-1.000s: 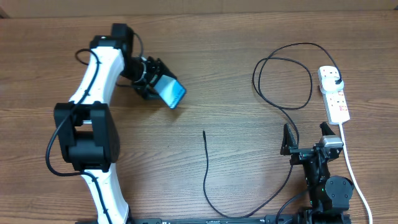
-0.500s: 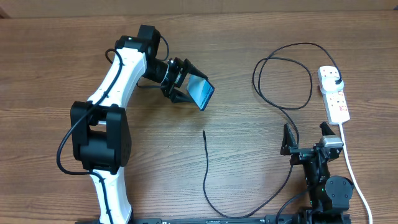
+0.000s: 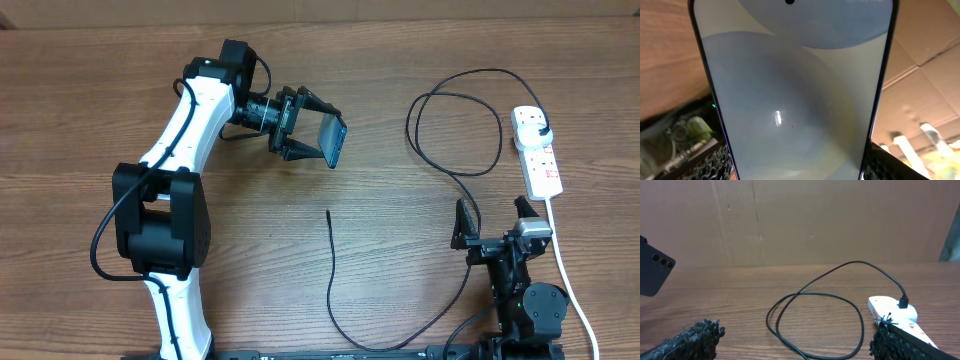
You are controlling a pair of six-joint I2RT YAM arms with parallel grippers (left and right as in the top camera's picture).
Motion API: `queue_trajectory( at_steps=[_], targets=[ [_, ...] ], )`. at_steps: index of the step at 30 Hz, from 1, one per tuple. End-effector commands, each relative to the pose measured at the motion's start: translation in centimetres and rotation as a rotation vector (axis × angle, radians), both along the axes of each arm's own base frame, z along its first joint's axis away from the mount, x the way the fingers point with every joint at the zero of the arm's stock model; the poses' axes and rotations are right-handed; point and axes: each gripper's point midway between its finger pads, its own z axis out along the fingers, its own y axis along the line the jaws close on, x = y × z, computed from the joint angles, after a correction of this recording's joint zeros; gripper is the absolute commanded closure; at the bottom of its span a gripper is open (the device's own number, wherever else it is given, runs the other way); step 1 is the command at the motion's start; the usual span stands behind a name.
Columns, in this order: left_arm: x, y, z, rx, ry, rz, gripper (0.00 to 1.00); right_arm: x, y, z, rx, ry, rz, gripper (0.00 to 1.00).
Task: Plug charger to phone and switch on socket
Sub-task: 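Lift the phone with the left gripper and carry it rightward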
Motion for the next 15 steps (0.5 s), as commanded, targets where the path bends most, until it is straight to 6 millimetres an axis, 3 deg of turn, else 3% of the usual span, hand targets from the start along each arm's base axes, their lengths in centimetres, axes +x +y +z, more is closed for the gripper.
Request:
queue_trajectory(
  at_steps=[1, 15],
  targets=[
    [0.4, -0.3, 2.9, -0.123, 0.029, 0.007, 0.96, 0.0, 0.0, -0.2, -0.002, -0.001, -0.003, 0.0],
    [1.2, 1.1, 3.8, -0.173, 0.039, 0.042, 0.96, 0.0, 0.0, -0.2, -0.002, -0.001, -0.003, 0.0]
  ],
)
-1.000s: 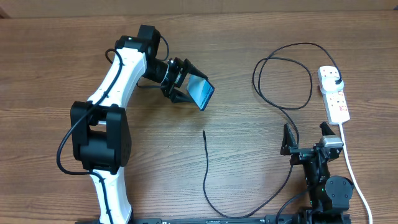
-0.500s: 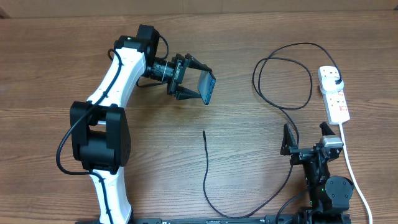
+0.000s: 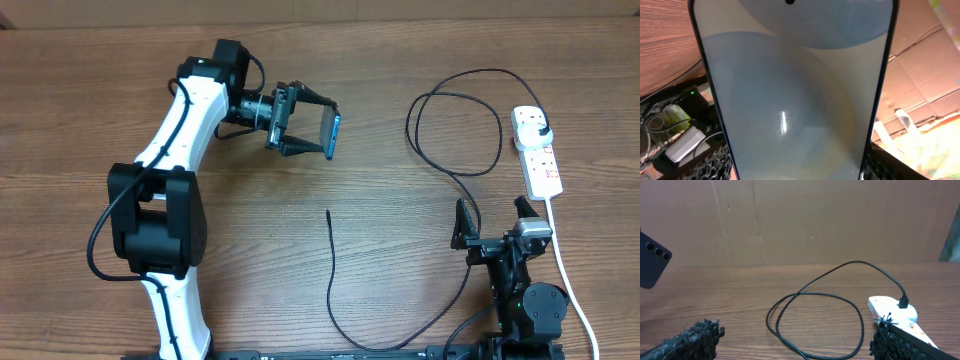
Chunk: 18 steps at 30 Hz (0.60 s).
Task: Plug charger to phone and switch on socket
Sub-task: 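Lift the phone with the left gripper and carry it rightward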
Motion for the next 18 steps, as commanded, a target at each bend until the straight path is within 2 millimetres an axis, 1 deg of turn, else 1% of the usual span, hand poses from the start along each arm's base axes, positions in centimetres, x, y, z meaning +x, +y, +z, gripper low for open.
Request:
queue_trajectory(
  at_steps=[1, 18],
  targets=[
    [0.69, 0.38, 2.03, -0.074, -0.01, 0.013, 0.96, 0.02, 0.0, -0.25, -0.002, -0.001, -0.003, 0.0],
    [0.79, 0.58, 2.02, -0.07, 0.023, 0.023, 0.96, 0.02, 0.0, -0.25, -0.002, -0.001, -0.003, 0.0]
  ],
)
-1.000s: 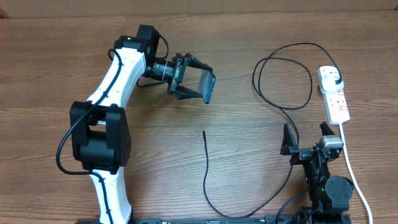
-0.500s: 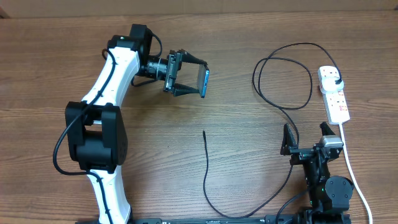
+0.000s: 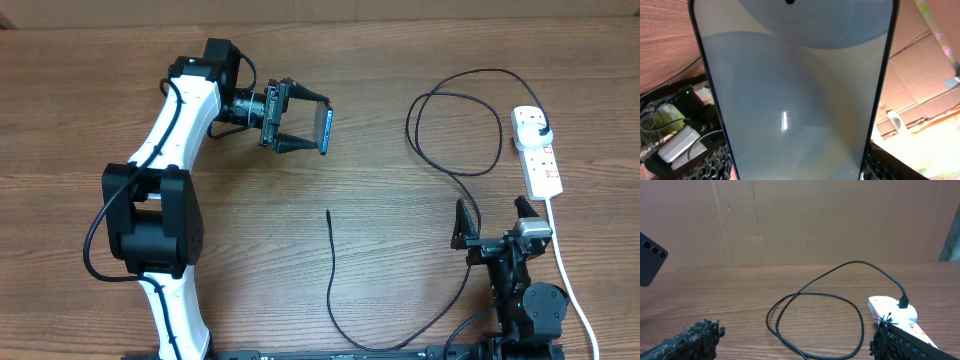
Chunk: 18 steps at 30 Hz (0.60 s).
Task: Plug charger to phone and switch on socket
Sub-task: 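Lift the phone with the left gripper and carry it rightward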
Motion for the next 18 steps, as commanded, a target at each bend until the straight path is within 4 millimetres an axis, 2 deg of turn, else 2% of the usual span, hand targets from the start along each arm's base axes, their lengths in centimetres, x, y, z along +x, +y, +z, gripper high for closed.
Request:
queue_trajectory(
  at_steps=[1, 18],
  targets=[
    [0.36, -0.18, 1.91, -0.065, -0.001, 0.0, 0.96, 0.02, 0.0, -0.25, -0.002, -0.001, -0.003, 0.0],
    [0.87, 0.81, 2.39, -0.093, 0.009, 0.025, 0.95, 0.02, 0.0, -0.25, -0.002, -0.001, -0.003, 0.0]
  ],
)
